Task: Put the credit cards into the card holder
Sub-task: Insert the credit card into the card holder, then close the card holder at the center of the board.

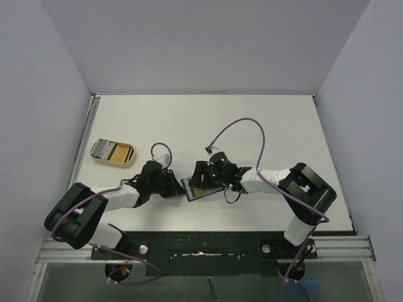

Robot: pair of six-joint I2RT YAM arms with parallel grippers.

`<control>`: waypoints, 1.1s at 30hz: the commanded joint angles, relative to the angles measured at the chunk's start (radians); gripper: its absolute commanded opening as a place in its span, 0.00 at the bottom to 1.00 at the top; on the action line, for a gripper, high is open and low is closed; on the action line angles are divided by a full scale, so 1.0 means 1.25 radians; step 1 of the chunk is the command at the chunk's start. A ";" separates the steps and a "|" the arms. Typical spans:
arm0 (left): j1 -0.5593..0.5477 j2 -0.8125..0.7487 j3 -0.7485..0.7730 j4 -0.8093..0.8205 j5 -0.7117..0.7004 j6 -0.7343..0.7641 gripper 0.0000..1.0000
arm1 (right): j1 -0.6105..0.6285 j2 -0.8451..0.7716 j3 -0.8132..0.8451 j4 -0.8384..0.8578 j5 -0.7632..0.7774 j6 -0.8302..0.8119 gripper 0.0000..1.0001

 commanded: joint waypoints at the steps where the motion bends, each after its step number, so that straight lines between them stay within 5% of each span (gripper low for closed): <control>1: 0.002 -0.055 0.024 -0.026 -0.027 0.005 0.08 | -0.006 -0.082 0.030 -0.080 0.032 -0.065 0.59; 7: 0.001 -0.126 0.026 -0.051 -0.036 0.005 0.25 | -0.015 -0.169 0.071 -0.275 0.160 -0.170 0.60; 9: 0.001 -0.138 0.024 -0.051 -0.035 0.009 0.51 | -0.016 -0.175 0.087 -0.322 0.211 -0.193 0.60; 15: 0.001 -0.158 0.014 -0.056 -0.046 0.010 0.58 | -0.036 -0.157 0.109 -0.376 0.294 -0.244 0.62; 18: 0.002 -0.148 0.016 -0.059 -0.044 0.006 0.69 | -0.055 -0.131 0.119 -0.377 0.303 -0.265 0.62; 25: 0.001 -0.098 0.012 -0.040 -0.039 -0.014 0.71 | -0.074 -0.069 0.131 -0.350 0.276 -0.292 0.59; 33: 0.001 -0.039 -0.028 0.090 -0.038 -0.086 0.66 | -0.063 -0.056 0.091 -0.327 0.279 -0.265 0.41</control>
